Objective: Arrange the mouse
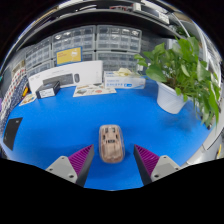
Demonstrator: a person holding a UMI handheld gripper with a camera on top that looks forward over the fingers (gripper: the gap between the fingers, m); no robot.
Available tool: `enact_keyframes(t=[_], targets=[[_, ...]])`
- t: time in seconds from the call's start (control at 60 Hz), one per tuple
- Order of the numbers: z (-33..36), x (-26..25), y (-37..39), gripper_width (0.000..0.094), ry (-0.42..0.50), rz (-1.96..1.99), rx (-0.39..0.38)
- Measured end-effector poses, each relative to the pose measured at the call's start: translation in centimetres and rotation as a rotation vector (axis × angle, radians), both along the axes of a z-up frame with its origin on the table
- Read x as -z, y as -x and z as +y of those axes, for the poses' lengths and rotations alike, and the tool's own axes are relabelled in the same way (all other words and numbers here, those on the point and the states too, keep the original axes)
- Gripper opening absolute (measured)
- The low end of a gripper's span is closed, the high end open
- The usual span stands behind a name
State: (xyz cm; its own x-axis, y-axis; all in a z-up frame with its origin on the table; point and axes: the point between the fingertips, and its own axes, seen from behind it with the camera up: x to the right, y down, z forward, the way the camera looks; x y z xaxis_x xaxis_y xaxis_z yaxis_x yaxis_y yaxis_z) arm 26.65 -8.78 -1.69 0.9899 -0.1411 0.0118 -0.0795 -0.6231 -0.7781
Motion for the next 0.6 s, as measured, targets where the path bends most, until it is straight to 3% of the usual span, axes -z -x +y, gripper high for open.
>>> enact_keyframes(t=[0.15,0.167,0.2,0.4,0.417,0.433,0.467,0.6], targets=[[3.3,0.2,0.3,0.0616,0.002,0.008,-0.036],[3.4,0.2,0.6,0.0526,0.002,0.014,-0.04],[3.6,0.3,0.7,0.0473,0.004,0.018,-0.039],[3.4,0.6,0.8,0.0362,0.04,0.014,-0.041],[3.4,0.6,0.8,0.0401,0.046,0.014,-0.039],[3.4,0.6,0.9,0.033,0.049,0.016,-0.037],[3.5,0.6,0.9,0.0306,0.061,0.016,-0.029],[3.2,0.4,0.8,0.0304,0.111,-0.025,-0.007]])
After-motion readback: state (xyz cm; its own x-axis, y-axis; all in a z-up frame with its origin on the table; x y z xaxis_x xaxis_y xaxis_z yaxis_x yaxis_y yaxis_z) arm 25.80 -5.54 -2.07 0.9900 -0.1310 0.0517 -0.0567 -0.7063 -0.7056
